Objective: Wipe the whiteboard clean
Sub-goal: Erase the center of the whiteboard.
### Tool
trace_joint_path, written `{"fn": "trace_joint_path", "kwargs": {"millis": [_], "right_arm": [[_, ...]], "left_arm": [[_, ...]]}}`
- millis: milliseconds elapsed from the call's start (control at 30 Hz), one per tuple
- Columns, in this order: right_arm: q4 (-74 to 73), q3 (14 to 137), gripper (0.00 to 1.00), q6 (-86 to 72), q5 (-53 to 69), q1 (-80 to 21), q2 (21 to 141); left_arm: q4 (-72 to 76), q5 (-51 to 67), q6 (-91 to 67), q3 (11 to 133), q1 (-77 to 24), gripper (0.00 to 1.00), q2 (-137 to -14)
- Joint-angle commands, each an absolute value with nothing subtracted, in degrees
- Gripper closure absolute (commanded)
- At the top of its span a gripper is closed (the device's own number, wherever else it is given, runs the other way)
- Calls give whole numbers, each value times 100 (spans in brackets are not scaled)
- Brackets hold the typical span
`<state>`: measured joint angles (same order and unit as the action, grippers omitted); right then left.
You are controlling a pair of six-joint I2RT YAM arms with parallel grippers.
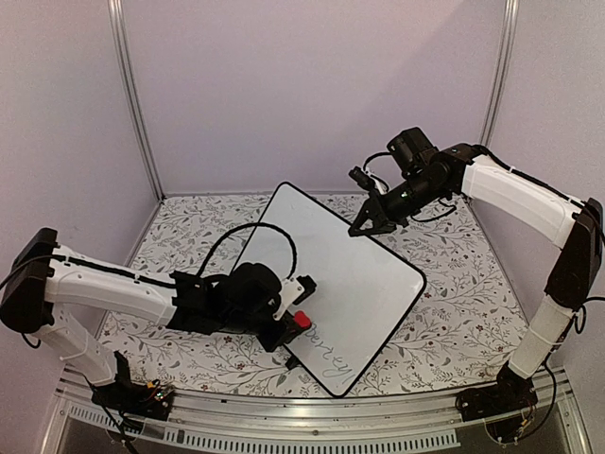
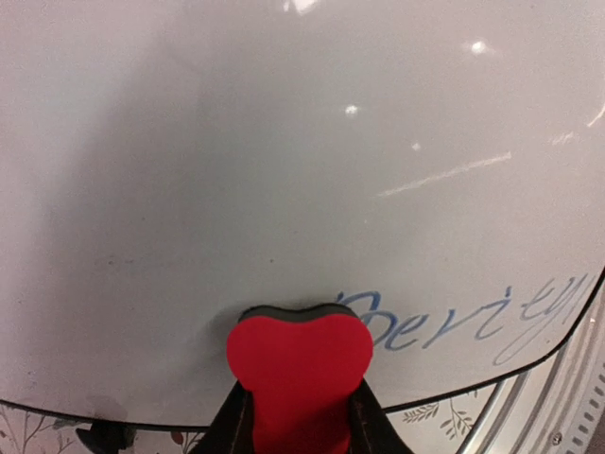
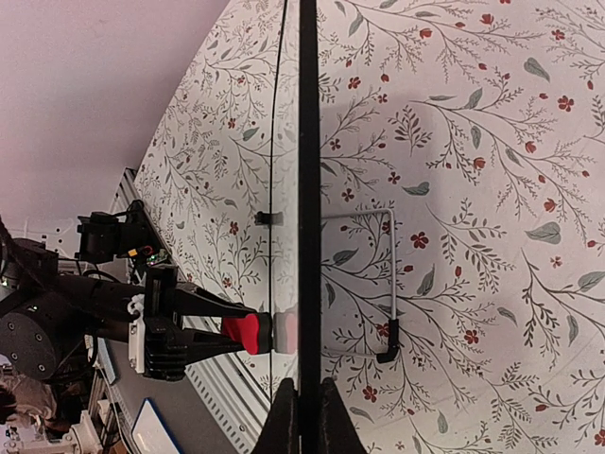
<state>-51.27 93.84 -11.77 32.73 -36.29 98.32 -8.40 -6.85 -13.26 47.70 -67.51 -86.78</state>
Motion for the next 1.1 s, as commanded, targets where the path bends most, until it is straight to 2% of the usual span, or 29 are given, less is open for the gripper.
{"fn": "trace_joint_path", "kwargs": {"millis": [0, 333, 1067], "right_arm": [[-5410, 9316, 100, -943, 3419, -3850, 10015], [-5412, 9325, 100, -949, 3428, -3850, 10037], [-5410, 9337, 100, -949, 3437, -3850, 10046]], "left_arm": [[-632, -703, -1307, 4737, -6745, 100, -8652], [-904, -563, -1669, 4438, -6780, 100, -9073], [-1296, -786, -2097, 4079, -6821, 100, -9122]]}}
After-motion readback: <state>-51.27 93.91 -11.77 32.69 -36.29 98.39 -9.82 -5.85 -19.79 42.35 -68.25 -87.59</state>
